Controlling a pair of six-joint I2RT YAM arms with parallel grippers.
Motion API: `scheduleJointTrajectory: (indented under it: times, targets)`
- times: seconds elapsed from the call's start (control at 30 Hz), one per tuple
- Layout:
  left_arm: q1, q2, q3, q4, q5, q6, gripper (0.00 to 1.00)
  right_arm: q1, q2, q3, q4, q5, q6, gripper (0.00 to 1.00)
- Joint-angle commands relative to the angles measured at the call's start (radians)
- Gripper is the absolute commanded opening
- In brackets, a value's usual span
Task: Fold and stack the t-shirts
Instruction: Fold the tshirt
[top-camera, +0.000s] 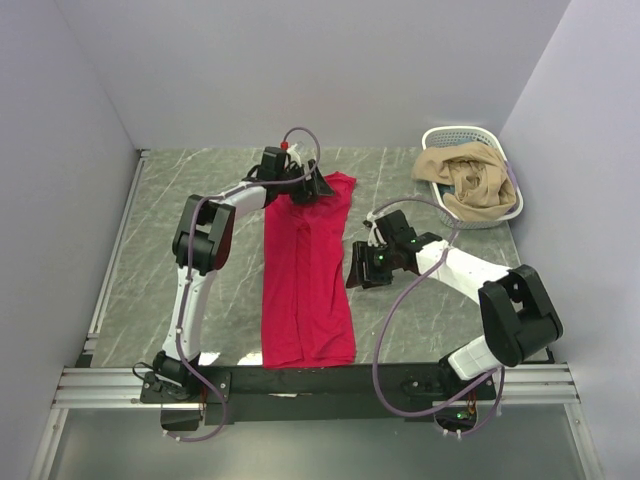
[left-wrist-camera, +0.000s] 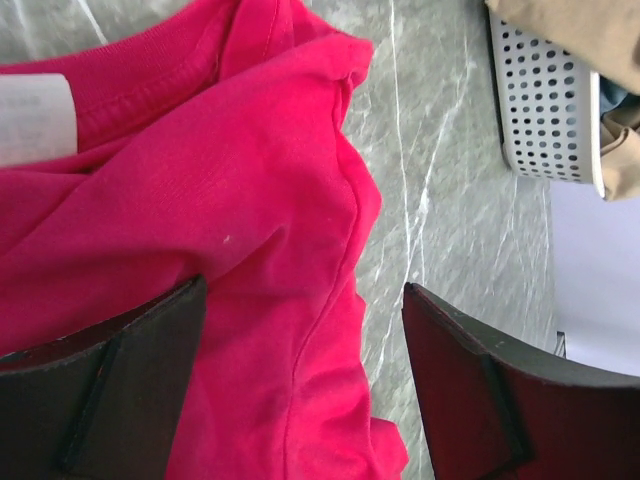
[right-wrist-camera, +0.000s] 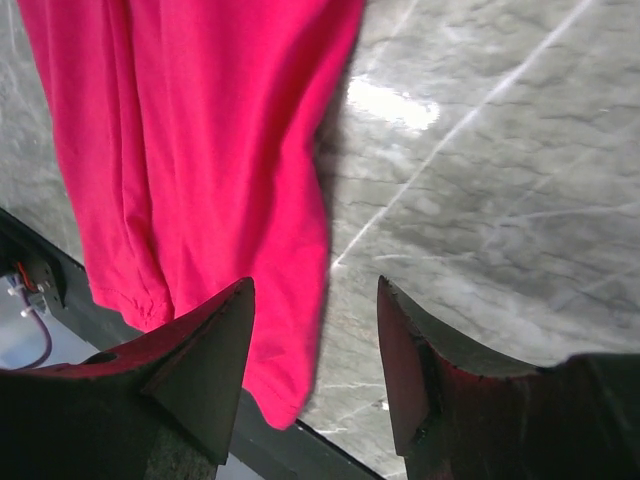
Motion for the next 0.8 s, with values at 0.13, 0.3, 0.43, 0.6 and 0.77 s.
scheduleJointTrajectory:
  times: [0.13,0.3,0.43,0.6,0.77]
  targets:
    - [-0.010,0.003,0.060,0.015,0.019,0.002,0.84,0.044,0.057,-0.006,0.082,0.001,0.022,0.58]
    - [-0.010,-0.001,0.059,0.002,0.004,0.015,0.84,0.051,0.109,-0.004,0.116,-0.007,0.023,0.57]
    - [-0.010,-0.003,0.065,-0.010,-0.004,0.024,0.84,0.051,0.140,-0.006,0.140,-0.017,0.025,0.56]
    - [-0.010,-0.004,0.073,-0.018,-0.012,0.027,0.84,0.054,0.169,-0.004,0.165,-0.025,0.025,0.55]
    - [-0.010,-0.007,0.070,-0.027,-0.019,0.035,0.84,0.055,0.195,-0.006,0.176,-0.037,0.029,0.52]
